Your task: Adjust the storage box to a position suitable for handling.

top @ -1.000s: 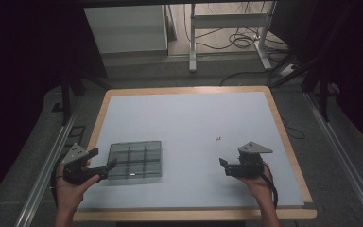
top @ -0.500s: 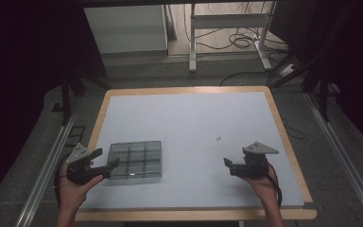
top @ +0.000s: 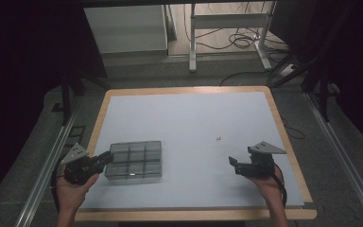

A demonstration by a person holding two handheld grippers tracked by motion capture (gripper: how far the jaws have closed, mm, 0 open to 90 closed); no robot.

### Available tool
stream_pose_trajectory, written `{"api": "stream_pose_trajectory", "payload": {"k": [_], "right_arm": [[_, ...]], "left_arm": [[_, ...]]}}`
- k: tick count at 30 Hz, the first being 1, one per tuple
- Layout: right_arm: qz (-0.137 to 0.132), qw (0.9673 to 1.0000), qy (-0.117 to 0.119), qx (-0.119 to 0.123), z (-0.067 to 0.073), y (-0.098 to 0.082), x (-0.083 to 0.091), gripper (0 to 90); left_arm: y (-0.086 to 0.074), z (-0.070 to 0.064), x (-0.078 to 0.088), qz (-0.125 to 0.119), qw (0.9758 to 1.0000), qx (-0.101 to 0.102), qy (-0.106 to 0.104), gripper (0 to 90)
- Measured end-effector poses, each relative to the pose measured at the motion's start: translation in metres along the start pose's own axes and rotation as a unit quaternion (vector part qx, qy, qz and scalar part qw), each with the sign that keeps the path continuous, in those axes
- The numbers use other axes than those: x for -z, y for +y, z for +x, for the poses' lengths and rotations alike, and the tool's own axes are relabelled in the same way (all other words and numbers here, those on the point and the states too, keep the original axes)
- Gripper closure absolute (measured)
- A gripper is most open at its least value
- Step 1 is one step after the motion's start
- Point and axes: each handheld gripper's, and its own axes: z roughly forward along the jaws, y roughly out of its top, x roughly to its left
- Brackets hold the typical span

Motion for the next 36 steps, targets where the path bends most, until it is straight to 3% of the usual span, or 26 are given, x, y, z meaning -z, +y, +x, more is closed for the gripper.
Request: {"api": "stream_pose_trajectory", "payload": {"k": [6, 15, 22, 25, 31, 36], "right_arm": [[0.0, 1.0, -0.001, -0.001, -0.001, 0.0, 0.001, 12.8], [0.001, 1.0, -0.001, -0.001, -0.002, 0.001, 0.0, 12.9], [-0.001, 1.0, -0.001, -0.006, -0.005, 0.0, 0.001, 12.9], [0.001, 1.0, -0.001, -0.006, -0.005, 0.0, 0.0, 12.9], [0.001, 1.0, 0.0, -0.004, -0.004, 0.0, -0.001, 12.8], [0.003, 1.0, 0.001, -0.006, -0.005, -0.001, -0.002, 12.9]], "left_arm": [[-0.008, 0.015, 0.003, 0.015, 0.9991, 0.016, 0.035, 90.0], [-0.022, 0.031, -0.005, 0.039, 0.998, 0.037, 0.034, 90.0], [-0.038, 0.044, -0.017, 0.064, 0.9953, 0.055, 0.048, 90.0], [-0.044, 0.049, -0.02, 0.075, 0.9944, 0.061, 0.043, 90.0], [-0.047, 0.051, -0.023, 0.075, 0.9939, 0.066, 0.045, 90.0], [-0.05, 0.051, -0.026, 0.083, 0.9937, 0.068, 0.032, 90.0]]}}
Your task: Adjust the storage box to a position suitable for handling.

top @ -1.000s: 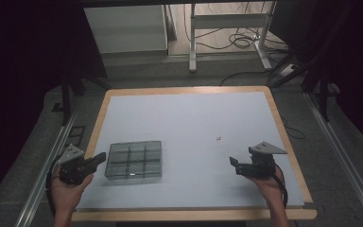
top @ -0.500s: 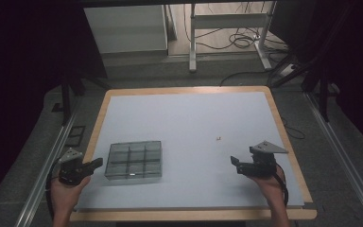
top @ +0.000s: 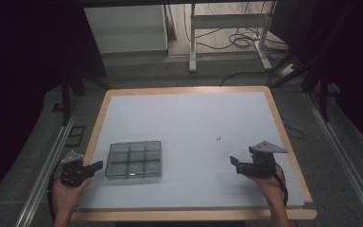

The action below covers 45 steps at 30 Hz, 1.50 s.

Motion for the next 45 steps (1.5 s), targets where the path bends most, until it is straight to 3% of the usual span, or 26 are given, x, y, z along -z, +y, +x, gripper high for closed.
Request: {"api": "stream_pose_trajectory", "payload": {"k": [9, 17, 20, 21, 26, 45], "right_arm": [[-0.001, 1.0, 0.005, 0.004, 0.003, 0.0, -0.004, 13.2], [0.002, 1.0, -0.002, -0.002, 0.001, -0.001, -0.004, 13.2], [0.002, 1.0, -0.001, -0.005, 0.0, -0.001, -0.004, 13.2], [-0.003, 0.9999, 0.011, -0.012, 0.0, 0.0, -0.003, 13.2], [-0.002, 0.9999, 0.014, -0.008, 0.002, 0.002, -0.002, 13.2], [0.011, 0.9999, 0.0, -0.002, 0.003, 0.0, -0.006, 13.2]], "left_arm": [[-0.006, 0.001, -0.002, 0.011, 0.9999, -0.001, -0.009, 90.0], [-0.005, -0.006, -0.008, 0.021, 0.9993, -0.005, -0.029, 90.0], [-0.005, -0.006, -0.008, 0.026, 0.9993, -0.007, -0.028, 90.0], [-0.005, -0.006, -0.008, 0.025, 0.9992, -0.005, -0.031, 90.0], [-0.004, -0.007, -0.008, 0.025, 0.9993, -0.004, -0.027, 90.0], [-0.001, -0.011, -0.009, 0.022, 0.9993, -0.008, -0.028, 90.0]]}}
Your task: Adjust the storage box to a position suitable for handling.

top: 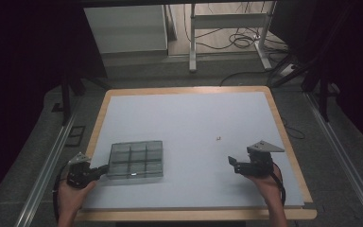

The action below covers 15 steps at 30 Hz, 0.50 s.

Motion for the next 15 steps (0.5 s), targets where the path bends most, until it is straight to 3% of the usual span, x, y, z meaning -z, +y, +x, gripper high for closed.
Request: {"api": "stream_pose_trajectory", "payload": {"k": [15], "right_arm": [[0.007, 1.0, -0.003, 0.004, 0.0, -0.0011, -0.0021, 13.1]], "left_arm": [[0.0026, -0.0062, -0.0056, 0.007, 0.9999, -0.007, -0.006, 90.0]]}}
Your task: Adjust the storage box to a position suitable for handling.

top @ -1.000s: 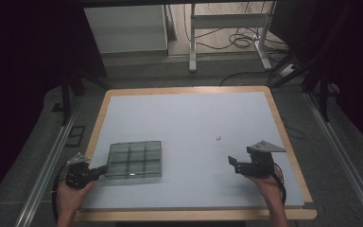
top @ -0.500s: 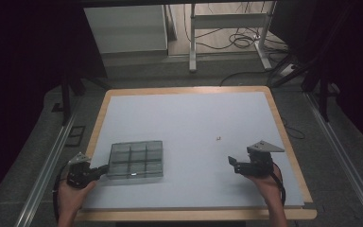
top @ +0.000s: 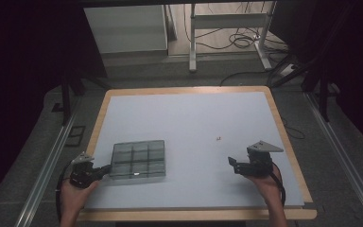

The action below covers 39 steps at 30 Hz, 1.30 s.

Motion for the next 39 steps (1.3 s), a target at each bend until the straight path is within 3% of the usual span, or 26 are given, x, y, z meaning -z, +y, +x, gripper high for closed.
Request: {"api": "stream_pose_trajectory", "payload": {"k": [30, 39], "right_arm": [[0.009, 1.0, 0.0, 0.003, 0.002, 0.0, -0.003, 13.1], [0.014, 0.9999, -0.002, 0.007, 0.003, -0.001, -0.005, 13.2]], "left_arm": [[0.006, -0.009, -0.011, -0.002, 1.0, -0.003, 0.003, 90.0], [0.008, -0.009, -0.016, -0.004, 1.0, 0.0, -0.006, 90.0]]}}
